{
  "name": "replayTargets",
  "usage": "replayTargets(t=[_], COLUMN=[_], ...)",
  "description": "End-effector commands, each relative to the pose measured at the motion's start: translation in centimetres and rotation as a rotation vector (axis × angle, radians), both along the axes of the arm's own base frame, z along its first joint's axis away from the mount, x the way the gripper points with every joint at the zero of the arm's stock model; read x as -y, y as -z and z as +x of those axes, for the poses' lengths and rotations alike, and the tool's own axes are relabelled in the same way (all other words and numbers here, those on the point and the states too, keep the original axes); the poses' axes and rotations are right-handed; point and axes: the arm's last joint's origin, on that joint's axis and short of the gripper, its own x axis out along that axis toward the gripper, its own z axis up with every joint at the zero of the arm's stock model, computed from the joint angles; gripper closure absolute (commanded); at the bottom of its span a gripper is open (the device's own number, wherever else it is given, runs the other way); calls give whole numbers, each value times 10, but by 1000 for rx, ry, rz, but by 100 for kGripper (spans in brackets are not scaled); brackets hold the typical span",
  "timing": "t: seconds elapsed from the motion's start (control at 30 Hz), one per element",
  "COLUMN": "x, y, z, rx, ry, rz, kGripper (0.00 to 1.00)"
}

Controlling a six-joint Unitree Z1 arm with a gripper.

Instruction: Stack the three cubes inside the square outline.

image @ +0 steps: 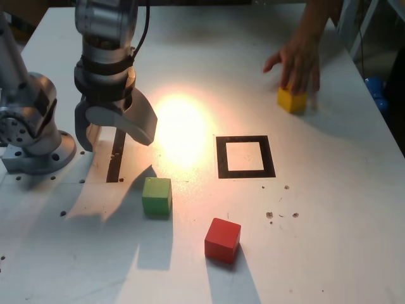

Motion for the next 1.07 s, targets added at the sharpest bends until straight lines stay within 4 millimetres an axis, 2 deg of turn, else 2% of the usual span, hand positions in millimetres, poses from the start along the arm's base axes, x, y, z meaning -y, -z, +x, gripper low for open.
replayTargets(t=[0.0,1.03], x=[0,-2], y=[0,0], z=[0,3], rx=[-1,-28], ry=[0,1], rz=[3,35], kGripper=[0,1])
